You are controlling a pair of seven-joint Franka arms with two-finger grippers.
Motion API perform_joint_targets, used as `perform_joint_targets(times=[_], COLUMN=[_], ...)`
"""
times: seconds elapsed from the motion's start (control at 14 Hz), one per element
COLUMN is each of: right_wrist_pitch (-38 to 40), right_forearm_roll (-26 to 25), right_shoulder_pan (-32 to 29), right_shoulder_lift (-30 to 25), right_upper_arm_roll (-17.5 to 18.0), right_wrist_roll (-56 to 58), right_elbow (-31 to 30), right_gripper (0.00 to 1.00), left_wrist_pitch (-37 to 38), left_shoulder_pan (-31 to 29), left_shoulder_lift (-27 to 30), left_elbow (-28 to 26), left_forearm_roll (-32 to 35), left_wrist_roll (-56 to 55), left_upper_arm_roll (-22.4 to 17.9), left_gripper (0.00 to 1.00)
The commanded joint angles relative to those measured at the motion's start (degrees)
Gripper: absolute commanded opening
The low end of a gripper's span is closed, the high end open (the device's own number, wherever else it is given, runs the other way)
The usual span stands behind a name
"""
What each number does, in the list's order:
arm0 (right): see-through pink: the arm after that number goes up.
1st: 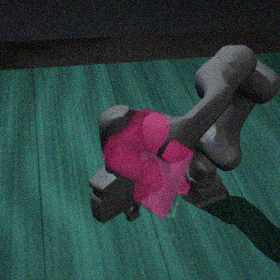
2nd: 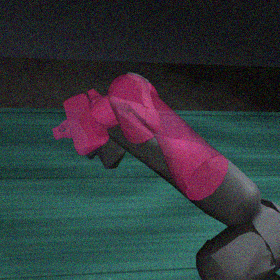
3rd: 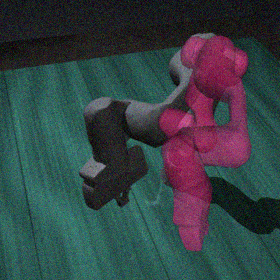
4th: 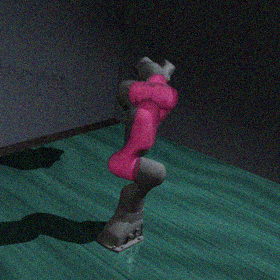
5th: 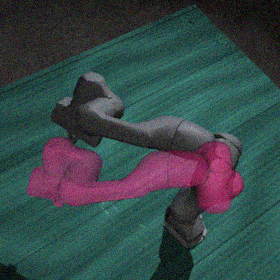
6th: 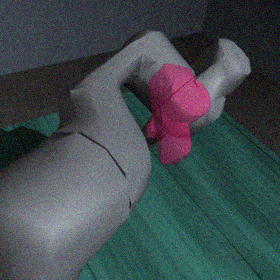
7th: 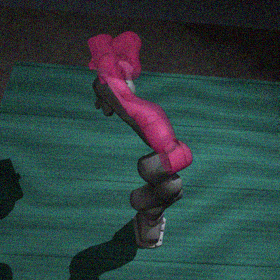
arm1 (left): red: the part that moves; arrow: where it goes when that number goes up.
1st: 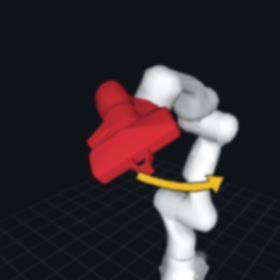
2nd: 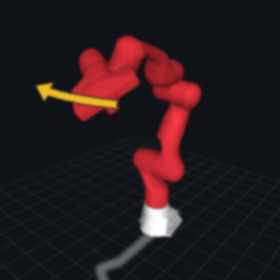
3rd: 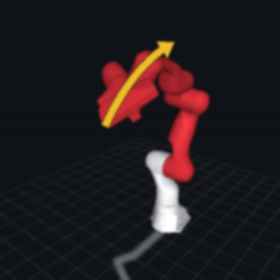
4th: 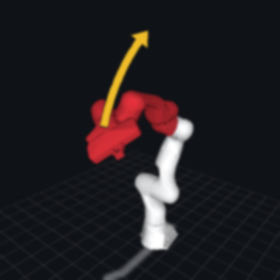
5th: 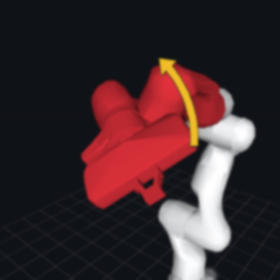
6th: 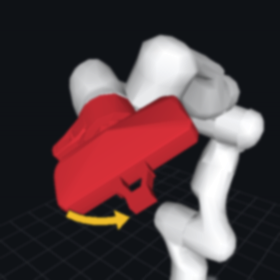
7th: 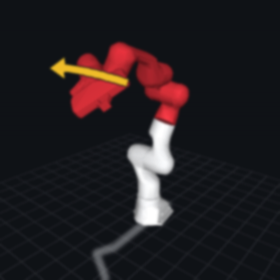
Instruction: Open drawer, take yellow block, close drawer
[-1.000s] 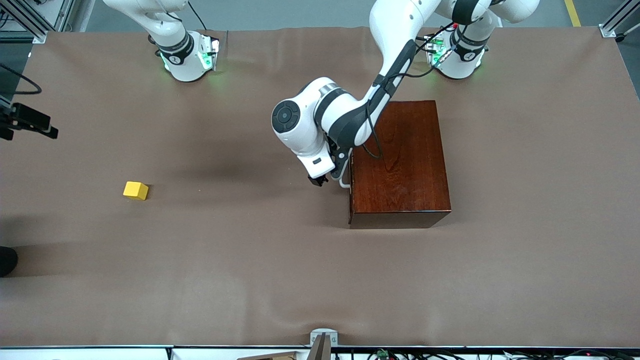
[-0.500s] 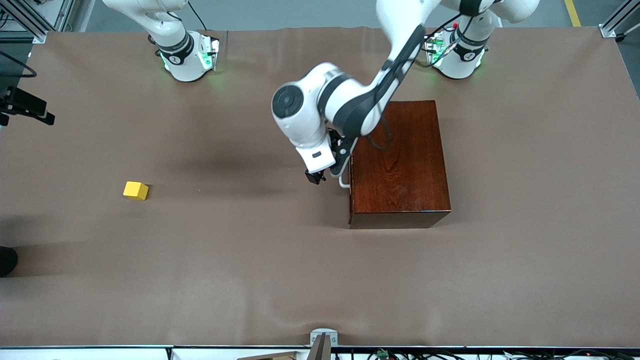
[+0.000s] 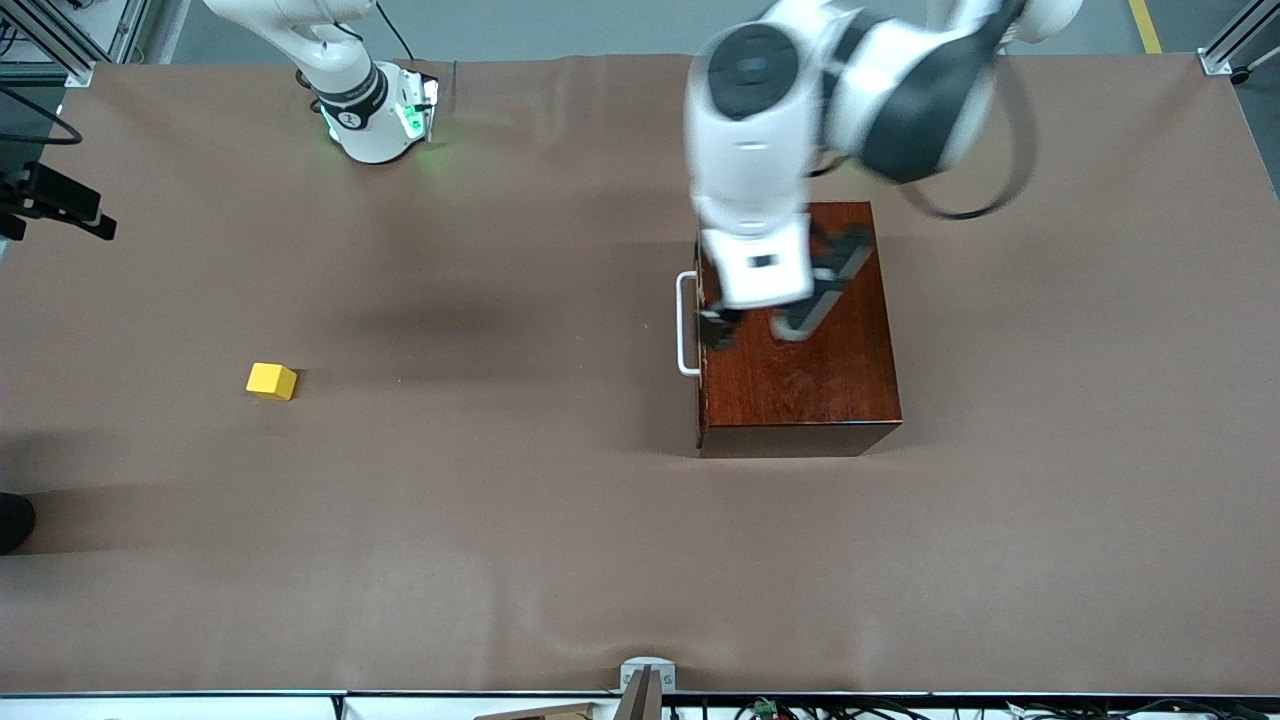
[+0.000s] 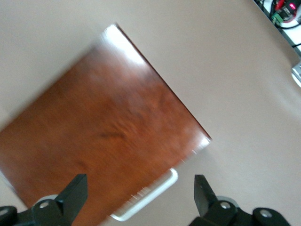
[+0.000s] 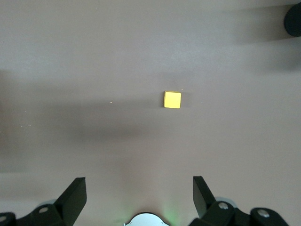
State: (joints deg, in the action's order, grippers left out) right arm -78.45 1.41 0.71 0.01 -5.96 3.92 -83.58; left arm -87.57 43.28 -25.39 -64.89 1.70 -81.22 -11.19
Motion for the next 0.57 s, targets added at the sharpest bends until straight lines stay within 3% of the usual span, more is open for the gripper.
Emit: perform_joint_targets(times=[0.0,0.5], right_wrist_pitch=[-1.09,-1.09], right_forearm_roll=[-1.15,-1.15], right_shoulder_pan=[1.92,1.66], right_shoulder_lift=[-2.03,-1.95], right_upper_arm_roll=[-1.51,-1.51], right_wrist_roll=[-1.11,-1.11], right_elbow=[-2.2,-1.94], right_gripper=[1.0,1.0], left_wrist_pitch=[3.97,12.94], left_shoulder_pan=[-4.42,-20.06], left_shoulder_lift=[4.64,16.77], left_elbow=[-2.61,-7.26], left_forearm_roll=[0.23,0.49], left_wrist_roll=[10.25,49.01], left_upper_arm_roll=[0.82,0.9], left_gripper=[1.0,1.0])
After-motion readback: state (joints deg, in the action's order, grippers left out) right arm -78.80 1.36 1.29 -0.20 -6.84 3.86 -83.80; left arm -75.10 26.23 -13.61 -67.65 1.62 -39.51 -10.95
